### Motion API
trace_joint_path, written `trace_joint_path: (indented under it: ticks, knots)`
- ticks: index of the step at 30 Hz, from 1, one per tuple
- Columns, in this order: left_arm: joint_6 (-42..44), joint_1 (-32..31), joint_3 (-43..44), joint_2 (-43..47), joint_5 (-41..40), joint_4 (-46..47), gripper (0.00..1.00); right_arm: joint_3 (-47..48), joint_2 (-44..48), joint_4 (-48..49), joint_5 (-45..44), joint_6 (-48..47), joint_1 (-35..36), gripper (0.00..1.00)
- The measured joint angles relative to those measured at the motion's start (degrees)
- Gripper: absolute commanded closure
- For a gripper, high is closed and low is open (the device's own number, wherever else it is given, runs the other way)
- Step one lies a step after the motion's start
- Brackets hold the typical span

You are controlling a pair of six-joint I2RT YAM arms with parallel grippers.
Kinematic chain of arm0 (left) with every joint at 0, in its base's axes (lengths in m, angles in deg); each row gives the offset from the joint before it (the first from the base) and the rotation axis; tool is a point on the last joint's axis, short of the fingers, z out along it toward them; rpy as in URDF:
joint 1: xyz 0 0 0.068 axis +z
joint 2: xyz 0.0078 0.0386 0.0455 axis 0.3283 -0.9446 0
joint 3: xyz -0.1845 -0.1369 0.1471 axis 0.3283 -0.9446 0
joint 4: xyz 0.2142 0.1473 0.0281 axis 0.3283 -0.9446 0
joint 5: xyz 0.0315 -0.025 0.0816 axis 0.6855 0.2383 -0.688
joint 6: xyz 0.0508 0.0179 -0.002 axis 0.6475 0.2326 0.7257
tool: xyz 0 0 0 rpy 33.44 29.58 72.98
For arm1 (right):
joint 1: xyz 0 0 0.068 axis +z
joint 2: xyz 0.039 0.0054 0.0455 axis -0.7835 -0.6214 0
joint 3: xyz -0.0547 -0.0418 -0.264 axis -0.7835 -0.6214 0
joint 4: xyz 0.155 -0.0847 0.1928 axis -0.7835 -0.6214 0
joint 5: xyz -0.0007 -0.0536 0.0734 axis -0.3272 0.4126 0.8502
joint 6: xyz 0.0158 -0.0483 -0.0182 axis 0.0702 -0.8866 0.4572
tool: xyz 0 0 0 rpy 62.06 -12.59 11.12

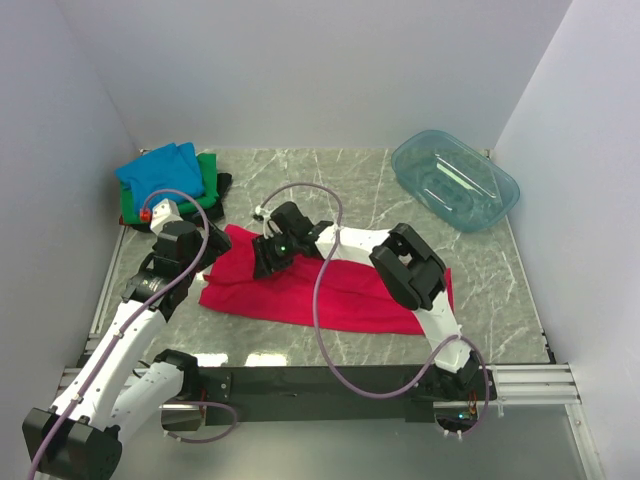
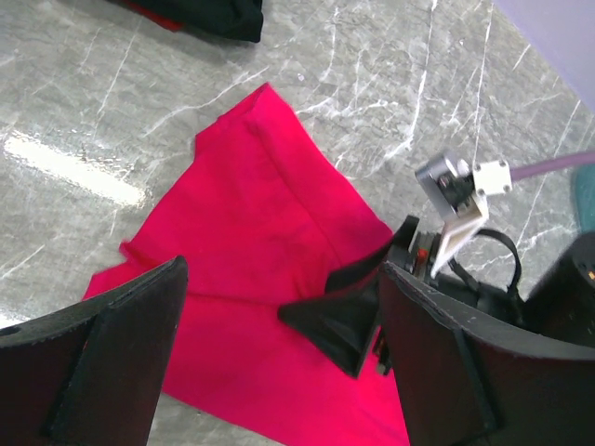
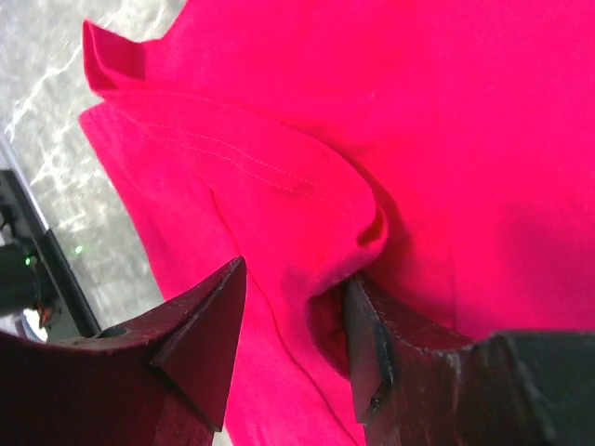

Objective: Fold and stack the t-shirts
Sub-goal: Fold the tshirt

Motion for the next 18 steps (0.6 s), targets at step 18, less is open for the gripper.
trace_joint_path:
  ticks: [18]
  knots:
    - [0.0,0.0,0.0,-0.7,-0.2,-0.3,0.11,-11.3,8.3,4.6,2.7,-2.7,3.6,0.48]
